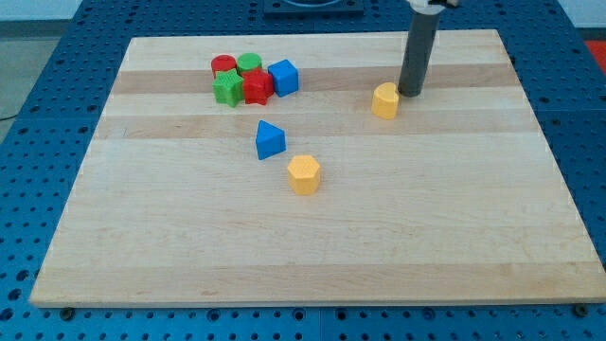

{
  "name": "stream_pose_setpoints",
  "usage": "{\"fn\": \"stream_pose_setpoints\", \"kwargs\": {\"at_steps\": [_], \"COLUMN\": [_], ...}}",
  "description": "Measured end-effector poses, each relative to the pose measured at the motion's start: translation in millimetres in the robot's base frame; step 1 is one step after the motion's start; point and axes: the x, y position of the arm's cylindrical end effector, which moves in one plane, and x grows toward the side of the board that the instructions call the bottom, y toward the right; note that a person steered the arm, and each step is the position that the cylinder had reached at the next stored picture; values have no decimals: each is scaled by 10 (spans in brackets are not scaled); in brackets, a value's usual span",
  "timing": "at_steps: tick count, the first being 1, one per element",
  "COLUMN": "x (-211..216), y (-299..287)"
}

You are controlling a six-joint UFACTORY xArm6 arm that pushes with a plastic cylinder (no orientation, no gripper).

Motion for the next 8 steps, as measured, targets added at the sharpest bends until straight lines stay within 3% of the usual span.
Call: {"fn": "stream_pose_setpoints", "kwargs": {"at_steps": [4, 5, 6, 8], "x": [40, 312, 412, -21], "y": [-477, -189, -253, -776]}}
